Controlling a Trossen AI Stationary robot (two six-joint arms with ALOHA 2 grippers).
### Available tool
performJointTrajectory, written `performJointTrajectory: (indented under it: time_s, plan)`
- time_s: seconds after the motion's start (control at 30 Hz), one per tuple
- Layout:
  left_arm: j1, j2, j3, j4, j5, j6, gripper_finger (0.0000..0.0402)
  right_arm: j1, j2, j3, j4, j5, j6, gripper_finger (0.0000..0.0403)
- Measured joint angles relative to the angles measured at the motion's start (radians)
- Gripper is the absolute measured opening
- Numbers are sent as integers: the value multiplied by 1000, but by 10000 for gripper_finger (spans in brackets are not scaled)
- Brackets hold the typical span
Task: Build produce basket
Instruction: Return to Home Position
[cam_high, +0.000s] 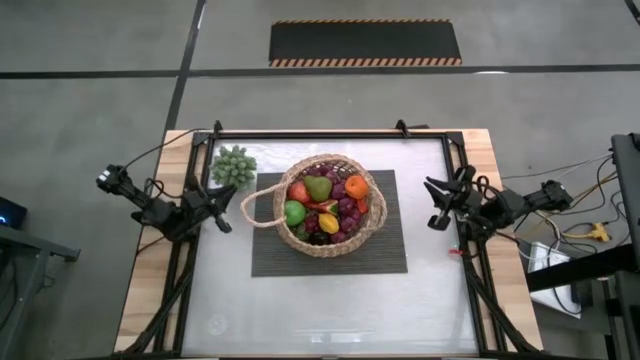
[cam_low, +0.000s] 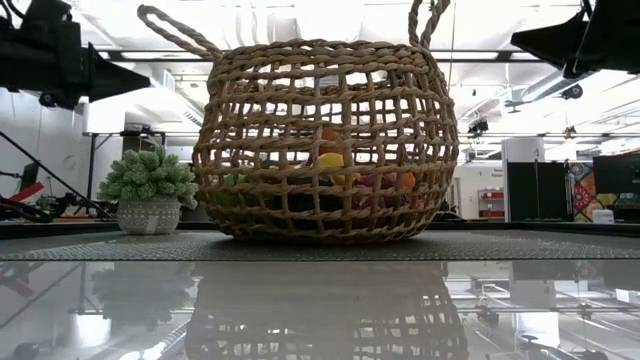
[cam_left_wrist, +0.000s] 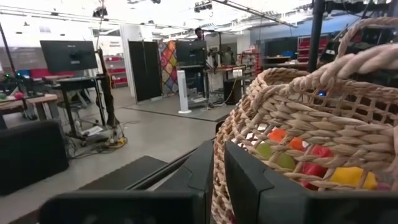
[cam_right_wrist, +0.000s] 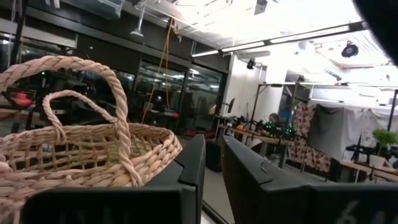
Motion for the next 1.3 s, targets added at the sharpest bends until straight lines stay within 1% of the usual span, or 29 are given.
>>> performJointTrajectory:
  time_s: [1.3]
  plan:
    - [0,138,-1,-1,0,-2,20,0,1,-1,0,-1,11,43]
